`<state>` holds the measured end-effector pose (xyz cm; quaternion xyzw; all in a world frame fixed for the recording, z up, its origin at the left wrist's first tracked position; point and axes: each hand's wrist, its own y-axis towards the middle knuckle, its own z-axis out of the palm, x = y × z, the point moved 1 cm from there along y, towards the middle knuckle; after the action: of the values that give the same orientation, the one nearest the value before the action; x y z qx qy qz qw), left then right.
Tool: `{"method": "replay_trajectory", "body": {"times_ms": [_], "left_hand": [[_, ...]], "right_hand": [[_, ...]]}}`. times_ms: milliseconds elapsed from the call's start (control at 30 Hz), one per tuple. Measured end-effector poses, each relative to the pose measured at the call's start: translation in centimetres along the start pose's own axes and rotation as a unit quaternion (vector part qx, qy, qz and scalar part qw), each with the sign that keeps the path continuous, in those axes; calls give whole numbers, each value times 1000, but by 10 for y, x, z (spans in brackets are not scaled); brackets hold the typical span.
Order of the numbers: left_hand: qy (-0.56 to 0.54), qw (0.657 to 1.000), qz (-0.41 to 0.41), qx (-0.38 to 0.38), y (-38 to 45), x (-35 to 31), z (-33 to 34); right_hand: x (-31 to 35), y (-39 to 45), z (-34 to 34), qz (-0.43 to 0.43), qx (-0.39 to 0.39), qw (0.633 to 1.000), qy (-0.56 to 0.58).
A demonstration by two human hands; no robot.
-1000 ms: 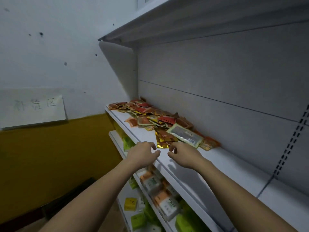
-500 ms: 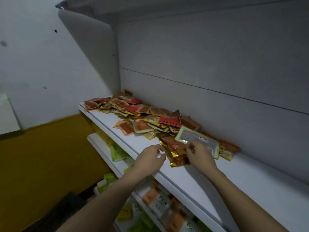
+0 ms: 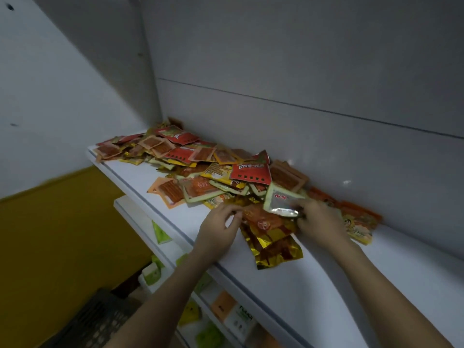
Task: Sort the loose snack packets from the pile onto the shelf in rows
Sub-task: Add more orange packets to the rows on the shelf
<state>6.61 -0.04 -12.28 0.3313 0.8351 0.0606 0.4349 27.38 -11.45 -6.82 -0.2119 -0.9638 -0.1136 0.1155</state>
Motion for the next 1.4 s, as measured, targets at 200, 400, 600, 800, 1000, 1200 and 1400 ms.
{"method": "replay_trajectory", "body": {"times_ms": [200, 400, 600, 800, 1000, 1200, 1400], "left_hand": [[-87, 992, 16, -86, 7, 1, -5], [-278, 958, -64, -19, 35, -16, -40], [-431, 879, -180, 90, 67, 6, -98], [-430, 877, -202, 77, 101, 62, -141], [-412, 879, -239, 25, 135, 131, -177], [-403, 876, -239, 117, 151, 155, -166], [-406, 868, -226, 177, 150, 163, -155]], "right_hand": [[24, 10, -52, 75, -116, 939, 314], [88, 25, -44, 124, 48, 787, 602], [151, 56, -13, 128, 80, 762, 630], [193, 79, 21, 85, 4, 849, 521], [189, 82, 56, 114, -24, 950, 288], [213, 84, 85, 219, -64, 942, 247], [221, 77, 92, 254, -101, 853, 445]]}}
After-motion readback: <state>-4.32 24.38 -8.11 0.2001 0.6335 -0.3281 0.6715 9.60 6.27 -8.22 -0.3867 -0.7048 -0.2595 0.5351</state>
